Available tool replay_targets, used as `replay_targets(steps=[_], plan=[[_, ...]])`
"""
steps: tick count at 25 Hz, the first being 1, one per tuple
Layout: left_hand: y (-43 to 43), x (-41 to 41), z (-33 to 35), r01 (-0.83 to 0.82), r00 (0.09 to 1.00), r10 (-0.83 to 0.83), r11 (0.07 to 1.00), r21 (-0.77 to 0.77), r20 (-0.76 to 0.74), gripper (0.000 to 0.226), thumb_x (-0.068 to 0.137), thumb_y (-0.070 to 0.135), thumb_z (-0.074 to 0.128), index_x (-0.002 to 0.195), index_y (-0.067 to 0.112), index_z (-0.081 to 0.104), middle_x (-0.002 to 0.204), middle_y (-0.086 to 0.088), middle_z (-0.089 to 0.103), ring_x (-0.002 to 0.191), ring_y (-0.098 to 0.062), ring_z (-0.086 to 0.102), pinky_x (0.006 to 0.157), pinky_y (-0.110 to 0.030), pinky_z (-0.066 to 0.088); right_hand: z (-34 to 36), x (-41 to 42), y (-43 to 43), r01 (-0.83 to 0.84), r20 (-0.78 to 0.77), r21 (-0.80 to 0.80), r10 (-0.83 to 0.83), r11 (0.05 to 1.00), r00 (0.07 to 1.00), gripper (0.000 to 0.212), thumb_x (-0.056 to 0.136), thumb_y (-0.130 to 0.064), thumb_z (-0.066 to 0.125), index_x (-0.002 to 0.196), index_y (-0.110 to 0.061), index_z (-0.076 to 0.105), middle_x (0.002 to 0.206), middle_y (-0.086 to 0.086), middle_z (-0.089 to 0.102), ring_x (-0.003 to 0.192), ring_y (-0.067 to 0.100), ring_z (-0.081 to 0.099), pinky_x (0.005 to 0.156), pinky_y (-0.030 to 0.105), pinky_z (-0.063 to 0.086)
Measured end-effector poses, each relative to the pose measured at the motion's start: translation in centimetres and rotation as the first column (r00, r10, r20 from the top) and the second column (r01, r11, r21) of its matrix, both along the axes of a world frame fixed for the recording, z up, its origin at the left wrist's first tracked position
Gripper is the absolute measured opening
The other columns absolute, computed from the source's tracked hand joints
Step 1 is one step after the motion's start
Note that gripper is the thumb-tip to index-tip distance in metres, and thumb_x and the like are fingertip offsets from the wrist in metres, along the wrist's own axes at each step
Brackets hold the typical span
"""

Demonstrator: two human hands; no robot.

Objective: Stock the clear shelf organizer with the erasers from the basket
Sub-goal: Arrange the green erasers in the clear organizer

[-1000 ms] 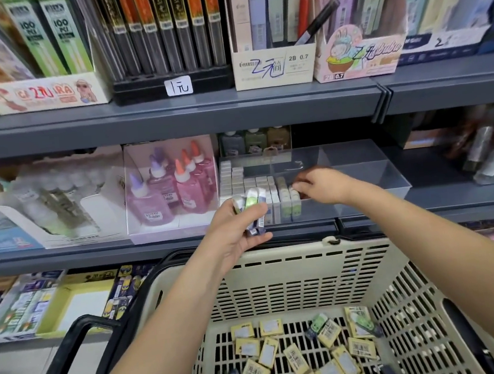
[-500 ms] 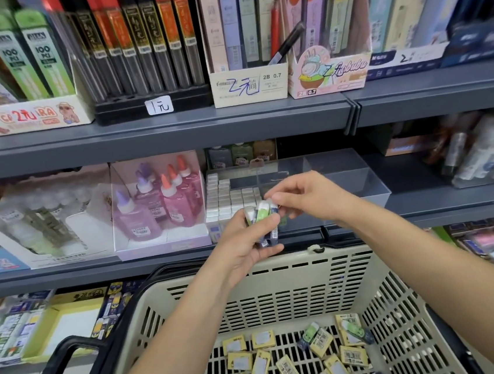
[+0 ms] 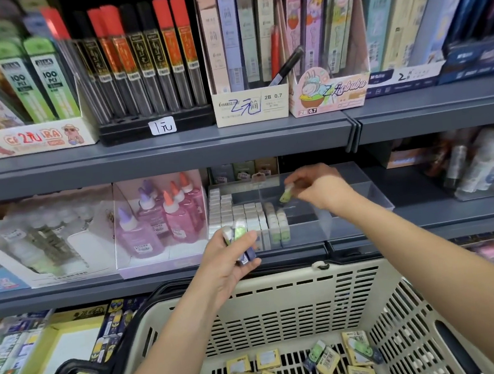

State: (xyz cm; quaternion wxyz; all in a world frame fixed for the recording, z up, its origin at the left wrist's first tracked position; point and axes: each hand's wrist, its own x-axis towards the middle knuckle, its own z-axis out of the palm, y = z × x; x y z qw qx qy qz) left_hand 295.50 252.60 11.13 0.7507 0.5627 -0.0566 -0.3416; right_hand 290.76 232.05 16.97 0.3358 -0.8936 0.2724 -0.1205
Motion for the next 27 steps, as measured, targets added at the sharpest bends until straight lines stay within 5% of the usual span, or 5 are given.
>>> replay_targets(steps=[4, 10, 17, 21, 27], plan=[[0.5, 0.2, -0.1, 0.008, 1.0, -0.008, 1.0, -0.011, -0.011, 0.021, 0.078, 0.01, 0.071, 0.088, 0.01, 0.053, 0.073, -0.003, 0.065, 0.071, -0.014, 0.062, 0.056, -0.025, 0.053, -1.9, 1.3, 0.3, -0.164, -0.237, -0.072, 0.143, 0.984, 0.961, 0.022, 0.089, -0.016, 0.056, 0.106, -0.026, 0.067, 0.111, -0.004, 0.066, 0.096, 0.015, 0.061, 0.079, 0.016, 0.041], [0.3, 0.4, 0.1, 0.035, 0.999, -0.035, 0.999, -0.015, -0.024, 0.027, 0.079, 0.007, 0.07, 0.092, 0.008, 0.046, 0.078, -0.007, 0.061, 0.072, -0.016, 0.059, 0.054, -0.025, 0.053, -3.6, 1.6, -0.4, -0.22, -0.224, 0.052, 0.226, 0.974, 0.948, 0.018, 0.096, -0.015, 0.045, 0.094, -0.019, 0.063, 0.102, 0.004, 0.069, 0.081, 0.011, 0.066, 0.085, 0.038, 0.055], [-0.4, -0.1, -0.1, 0.086, 0.995, -0.088, 0.995, 0.056, 0.046, 0.029, 0.077, 0.011, 0.073, 0.089, 0.01, 0.047, 0.077, -0.005, 0.06, 0.062, -0.012, 0.056, 0.057, -0.025, 0.052, -2.0, 0.1, 1.5, -0.221, -0.161, -0.312, 0.178, 0.924, 0.971, 0.024, 0.093, -0.029, 0.048, 0.099, -0.018, 0.068, 0.103, 0.005, 0.068, 0.091, 0.022, 0.062, 0.078, 0.028, 0.046], [-1.5, -0.9, 0.0, 0.092, 0.979, -0.12, 0.981, 0.17, 0.163, 0.03, 0.074, 0.014, 0.075, 0.087, 0.016, 0.049, 0.078, 0.0, 0.057, 0.061, -0.009, 0.055, 0.057, -0.023, 0.051, -0.9, -1.6, 5.1, -0.302, -0.027, -0.063, 0.301, 0.951, 0.953, 0.037, 0.087, -0.047, 0.054, 0.065, -0.021, 0.068, 0.06, -0.003, 0.066, 0.055, 0.004, 0.058, 0.058, 0.022, 0.048], [-2.0, -1.5, 0.1, 0.135, 0.97, -0.17, 0.971, 0.195, 0.171, 0.035, 0.073, 0.021, 0.078, 0.093, 0.018, 0.05, 0.086, -0.001, 0.057, 0.07, -0.009, 0.057, 0.059, -0.023, 0.05, 0.0, -3.0, 4.3, -0.402, 0.066, 0.394, 0.411, 0.827, 0.909, 0.005, 0.086, -0.014, 0.063, 0.083, -0.017, 0.066, 0.07, -0.003, 0.069, 0.059, 0.001, 0.062, 0.057, 0.014, 0.051]])
